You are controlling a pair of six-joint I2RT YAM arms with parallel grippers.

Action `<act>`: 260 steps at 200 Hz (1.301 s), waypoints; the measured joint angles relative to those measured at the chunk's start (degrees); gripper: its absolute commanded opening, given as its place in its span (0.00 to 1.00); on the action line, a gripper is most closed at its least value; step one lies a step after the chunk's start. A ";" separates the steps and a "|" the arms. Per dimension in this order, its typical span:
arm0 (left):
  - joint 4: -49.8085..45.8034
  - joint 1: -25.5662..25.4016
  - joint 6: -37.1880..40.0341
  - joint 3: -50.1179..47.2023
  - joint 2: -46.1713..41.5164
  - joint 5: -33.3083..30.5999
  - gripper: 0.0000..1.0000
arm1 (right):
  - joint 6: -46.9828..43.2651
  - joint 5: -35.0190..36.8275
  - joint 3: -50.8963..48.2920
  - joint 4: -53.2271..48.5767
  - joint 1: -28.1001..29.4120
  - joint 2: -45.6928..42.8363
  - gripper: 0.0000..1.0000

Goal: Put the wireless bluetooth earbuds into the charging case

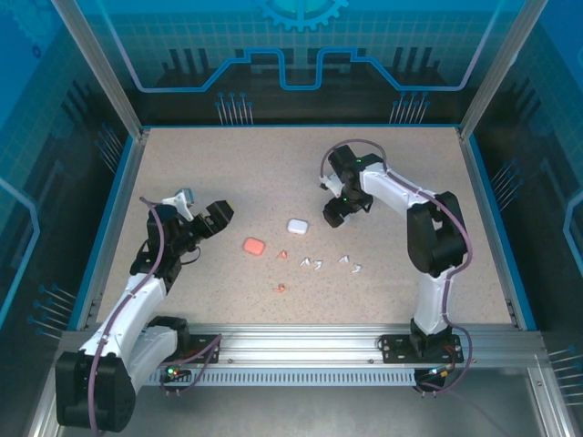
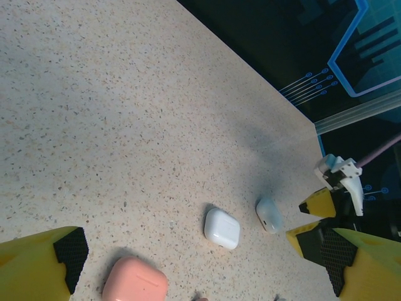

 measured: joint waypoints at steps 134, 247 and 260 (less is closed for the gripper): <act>-0.26 0.00 0.09 0.00 0.07 0.00 0.99 | -0.26 2.25 4.70 -1.95 0.35 9.25 0.68; -0.26 0.00 0.50 0.00 0.22 0.00 0.99 | 0.15 1.38 6.14 -2.64 0.39 10.78 0.53; -0.26 0.00 0.57 0.00 0.22 0.00 0.99 | 0.15 1.31 5.90 -2.34 0.39 10.73 0.50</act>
